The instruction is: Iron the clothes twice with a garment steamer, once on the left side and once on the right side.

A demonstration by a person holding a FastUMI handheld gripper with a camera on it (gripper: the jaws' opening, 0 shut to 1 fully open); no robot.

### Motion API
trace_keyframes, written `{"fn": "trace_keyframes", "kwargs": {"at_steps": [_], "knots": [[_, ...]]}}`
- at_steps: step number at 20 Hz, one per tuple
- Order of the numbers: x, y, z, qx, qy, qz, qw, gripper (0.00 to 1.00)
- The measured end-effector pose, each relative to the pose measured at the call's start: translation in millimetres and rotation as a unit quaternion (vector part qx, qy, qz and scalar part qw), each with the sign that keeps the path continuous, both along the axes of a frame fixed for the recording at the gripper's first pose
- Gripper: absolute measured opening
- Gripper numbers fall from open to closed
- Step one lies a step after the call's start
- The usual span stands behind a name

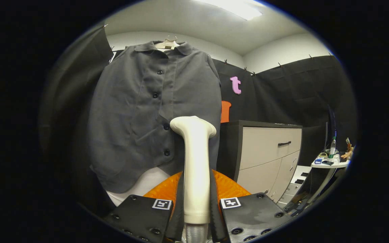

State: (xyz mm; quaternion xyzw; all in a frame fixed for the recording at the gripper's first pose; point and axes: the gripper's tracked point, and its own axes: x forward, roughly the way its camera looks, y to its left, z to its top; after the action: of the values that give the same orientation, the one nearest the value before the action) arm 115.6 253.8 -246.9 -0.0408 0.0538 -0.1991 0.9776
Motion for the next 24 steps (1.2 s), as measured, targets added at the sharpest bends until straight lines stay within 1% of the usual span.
{"fn": "trace_keyframes", "kwargs": {"at_steps": [5, 7, 10, 12, 14, 16, 19, 24], "knots": [[24, 18, 71, -0.029, -0.042, -0.001, 0.999, 0.39], [34, 35, 102, -0.044, -0.068, 0.009, 0.997, 0.39], [49, 64, 132, -0.079, -0.087, 0.026, 0.993, 0.39], [64, 88, 144, -0.070, -0.097, 0.052, 0.991, 0.39], [78, 110, 155, -0.064, -0.109, 0.075, 0.989, 0.39], [88, 127, 160, -0.066, -0.114, 0.088, 0.987, 0.39], [107, 156, 156, -0.040, -0.106, 0.117, 0.987, 0.39], [119, 173, 146, -0.041, -0.092, 0.122, 0.987, 0.39]]}}
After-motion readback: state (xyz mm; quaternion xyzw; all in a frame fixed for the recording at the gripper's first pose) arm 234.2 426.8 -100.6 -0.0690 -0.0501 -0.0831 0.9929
